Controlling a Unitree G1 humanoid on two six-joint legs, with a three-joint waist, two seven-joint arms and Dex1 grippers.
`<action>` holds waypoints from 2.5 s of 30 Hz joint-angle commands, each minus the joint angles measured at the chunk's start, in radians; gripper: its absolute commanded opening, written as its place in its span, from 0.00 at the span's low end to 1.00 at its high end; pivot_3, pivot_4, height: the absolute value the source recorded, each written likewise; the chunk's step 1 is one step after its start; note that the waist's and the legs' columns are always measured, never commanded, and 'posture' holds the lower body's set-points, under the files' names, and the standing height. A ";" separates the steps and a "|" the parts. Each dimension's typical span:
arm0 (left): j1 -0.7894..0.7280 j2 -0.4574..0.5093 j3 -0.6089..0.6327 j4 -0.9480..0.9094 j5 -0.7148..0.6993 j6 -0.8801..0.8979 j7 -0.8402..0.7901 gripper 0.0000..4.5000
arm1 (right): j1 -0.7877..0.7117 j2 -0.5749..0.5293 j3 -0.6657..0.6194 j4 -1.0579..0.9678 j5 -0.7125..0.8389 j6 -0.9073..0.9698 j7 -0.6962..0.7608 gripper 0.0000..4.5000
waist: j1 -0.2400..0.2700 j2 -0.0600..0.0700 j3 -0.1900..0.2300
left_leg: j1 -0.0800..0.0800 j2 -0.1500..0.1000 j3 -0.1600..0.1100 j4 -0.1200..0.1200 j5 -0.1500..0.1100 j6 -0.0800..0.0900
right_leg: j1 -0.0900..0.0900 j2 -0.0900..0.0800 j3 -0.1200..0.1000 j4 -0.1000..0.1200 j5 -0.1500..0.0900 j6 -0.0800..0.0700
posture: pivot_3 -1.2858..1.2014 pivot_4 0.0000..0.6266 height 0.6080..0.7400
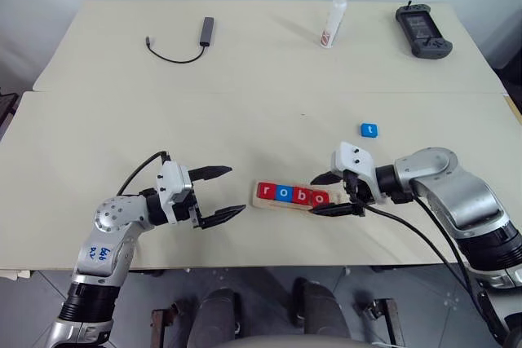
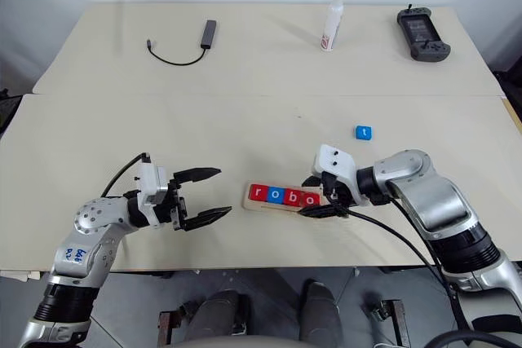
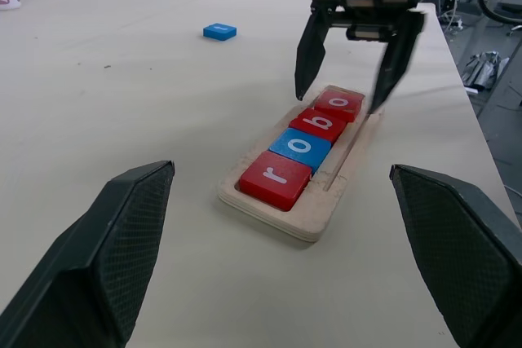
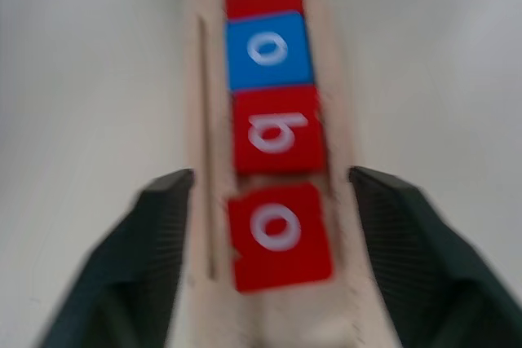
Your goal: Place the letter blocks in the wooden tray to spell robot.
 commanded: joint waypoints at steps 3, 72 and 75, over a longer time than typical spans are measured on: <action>0.004 -0.003 0.007 -0.037 -0.005 -0.020 0.009 1.00 | 0.014 -0.052 -0.110 -0.028 0.017 -0.026 -0.026 0.99 | 0.003 0.000 0.000 | 0.000 0.000 0.000 0.000 0.000 0.000 | 0.000 0.000 0.000 0.000 0.000 0.000 | 0.52 0.24 1.00; -0.020 -0.006 -0.005 -0.025 -0.002 -0.018 0.025 1.00 | 0.096 -0.054 -0.031 -0.093 0.006 0.099 -0.234 0.00 | 0.001 0.000 0.000 | 0.000 0.000 0.000 0.000 0.000 0.000 | 0.000 0.000 0.000 0.000 0.000 0.000 | 0.52 0.24 1.00; -0.027 -0.008 -0.008 -0.020 -0.001 -0.018 0.024 1.00 | 0.093 -0.051 -0.028 -0.075 -0.009 0.079 -0.241 0.00 | 0.001 0.000 0.000 | 0.000 0.000 0.000 0.000 0.000 0.000 | 0.000 0.000 0.000 0.000 0.000 0.000 | 0.52 0.24 1.00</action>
